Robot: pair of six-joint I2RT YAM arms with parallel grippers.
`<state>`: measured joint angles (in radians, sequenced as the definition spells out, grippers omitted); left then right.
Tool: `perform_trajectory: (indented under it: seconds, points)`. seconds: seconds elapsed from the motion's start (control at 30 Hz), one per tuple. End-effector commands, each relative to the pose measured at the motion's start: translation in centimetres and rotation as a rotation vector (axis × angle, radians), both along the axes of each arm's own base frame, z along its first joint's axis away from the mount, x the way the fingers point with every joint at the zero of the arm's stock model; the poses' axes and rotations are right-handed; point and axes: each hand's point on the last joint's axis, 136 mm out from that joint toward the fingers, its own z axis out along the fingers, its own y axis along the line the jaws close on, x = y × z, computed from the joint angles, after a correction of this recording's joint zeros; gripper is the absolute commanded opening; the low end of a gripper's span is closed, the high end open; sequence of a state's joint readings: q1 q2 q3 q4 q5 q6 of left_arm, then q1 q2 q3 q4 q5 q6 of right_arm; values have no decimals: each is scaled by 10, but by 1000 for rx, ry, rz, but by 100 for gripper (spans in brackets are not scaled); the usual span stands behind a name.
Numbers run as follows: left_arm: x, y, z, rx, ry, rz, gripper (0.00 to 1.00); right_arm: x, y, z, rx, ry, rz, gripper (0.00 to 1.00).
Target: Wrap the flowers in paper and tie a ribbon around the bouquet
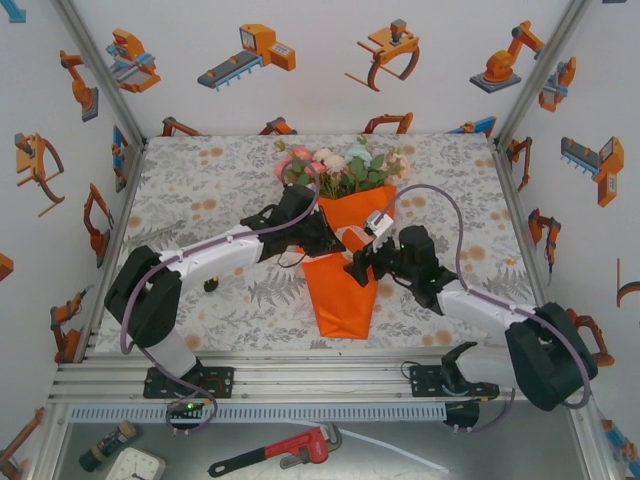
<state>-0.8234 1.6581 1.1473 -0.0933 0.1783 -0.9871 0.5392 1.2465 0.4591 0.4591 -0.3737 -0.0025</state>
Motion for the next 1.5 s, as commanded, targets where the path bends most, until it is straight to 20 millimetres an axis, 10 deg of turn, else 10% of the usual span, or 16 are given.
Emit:
perform_trajectory:
  seconds: [0.0,0.07,0.27,0.53,1.03,1.17,1.27,1.47]
  points:
    - [2,-2,25,-75,-27,-3,0,12,8,26,53,-85,1,38]
    - [4,-4,31,-100,-62,-29,0,10,8,36,77,-65,-2,0]
    - [35,57,51,22,-318,-3,55,6,-9,53,81,139,-130,0]
    - [45,209,-22,355,1,472,52,12,-15,76,112,201,-194,0]
    - [50,161,-101,205,304,497,54,18,-17,71,86,184,-206,0]
    - [50,154,-116,189,344,486,25,24,-28,77,78,175,-280,0]
    - [48,170,-112,206,316,540,0,40,-59,79,90,174,-471,0]
    - [54,233,-95,261,267,656,0,72,-174,51,203,304,-968,0]
